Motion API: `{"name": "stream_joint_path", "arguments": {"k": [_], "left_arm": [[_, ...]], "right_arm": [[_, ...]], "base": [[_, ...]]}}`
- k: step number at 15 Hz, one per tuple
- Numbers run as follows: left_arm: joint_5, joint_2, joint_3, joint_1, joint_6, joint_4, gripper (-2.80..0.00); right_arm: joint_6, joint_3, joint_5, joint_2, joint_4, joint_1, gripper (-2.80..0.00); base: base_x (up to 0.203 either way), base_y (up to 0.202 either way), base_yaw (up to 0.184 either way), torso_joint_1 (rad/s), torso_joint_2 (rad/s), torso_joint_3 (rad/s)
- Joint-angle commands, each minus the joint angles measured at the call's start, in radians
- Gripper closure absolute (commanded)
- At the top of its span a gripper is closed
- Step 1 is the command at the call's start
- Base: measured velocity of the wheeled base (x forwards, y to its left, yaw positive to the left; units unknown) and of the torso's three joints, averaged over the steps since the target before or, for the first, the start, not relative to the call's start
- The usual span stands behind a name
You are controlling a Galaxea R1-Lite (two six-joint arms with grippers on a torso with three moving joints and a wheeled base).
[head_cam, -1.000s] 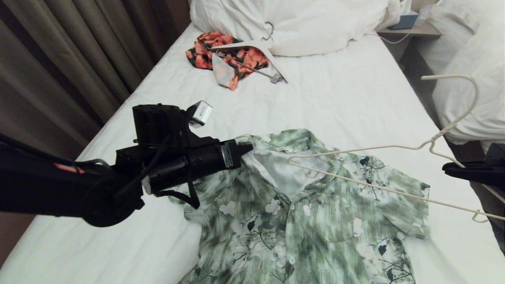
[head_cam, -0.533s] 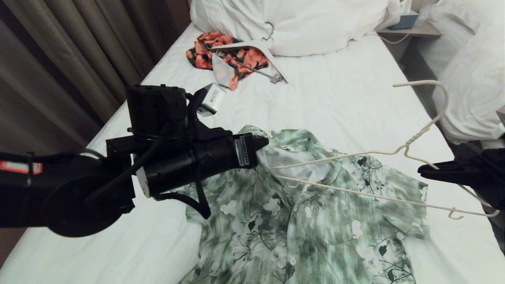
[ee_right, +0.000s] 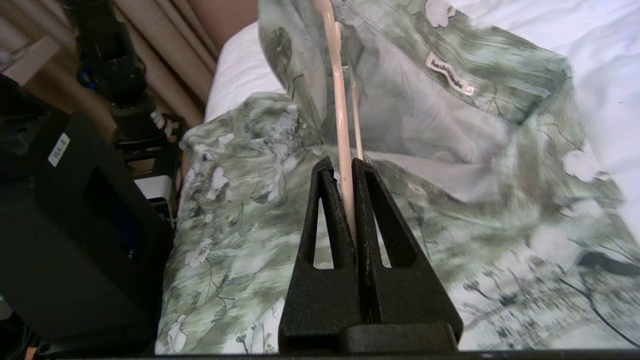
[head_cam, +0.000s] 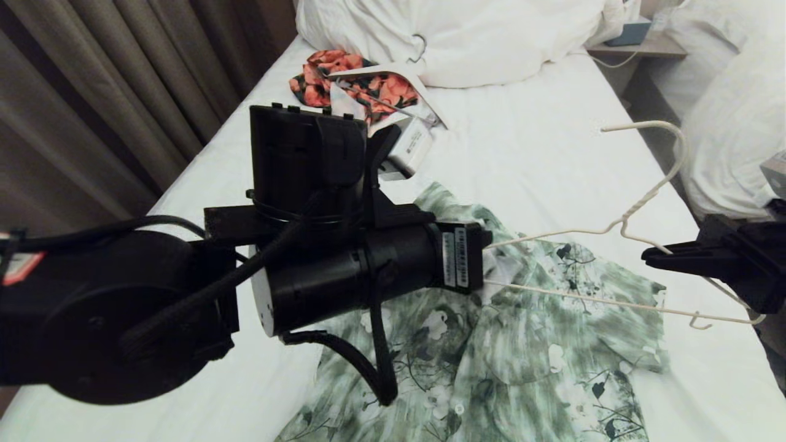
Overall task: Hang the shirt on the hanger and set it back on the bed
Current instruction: Hook one side of the shirt onto the hanger
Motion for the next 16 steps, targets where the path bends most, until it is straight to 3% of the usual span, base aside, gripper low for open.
{"name": "stream_joint_path", "arguments": {"k": [1, 6, 11, 16], "left_arm": [[0.008, 0.043, -0.04, -0.034, 0.004, -0.002, 0.0], [0.116, 0.198, -0.194, -0.066, 0.068, -0.007, 0.0], [0.231, 0.247, -0.252, -0.187, 0.062, -0.013, 0.0], [0.243, 0.27, -0.271, -0.253, 0.07, -0.03, 0.0]], "right_arm": [[-0.007, -0.009, 0.009, 0.016, 0.004, 0.013, 0.0], [-0.007, -0.029, 0.009, 0.028, 0.004, 0.023, 0.0], [-0.007, -0.044, 0.012, 0.032, 0.005, 0.031, 0.0], [-0.007, -0.047, 0.012, 0.032, 0.004, 0.055, 0.0]], "base": [[0.0, 0.0, 0.0, 0.0, 0.0, 0.0], [0.0, 0.0, 0.0, 0.0, 0.0, 0.0], [0.0, 0.0, 0.0, 0.0, 0.0, 0.0], [0.0, 0.0, 0.0, 0.0, 0.0, 0.0]]}}
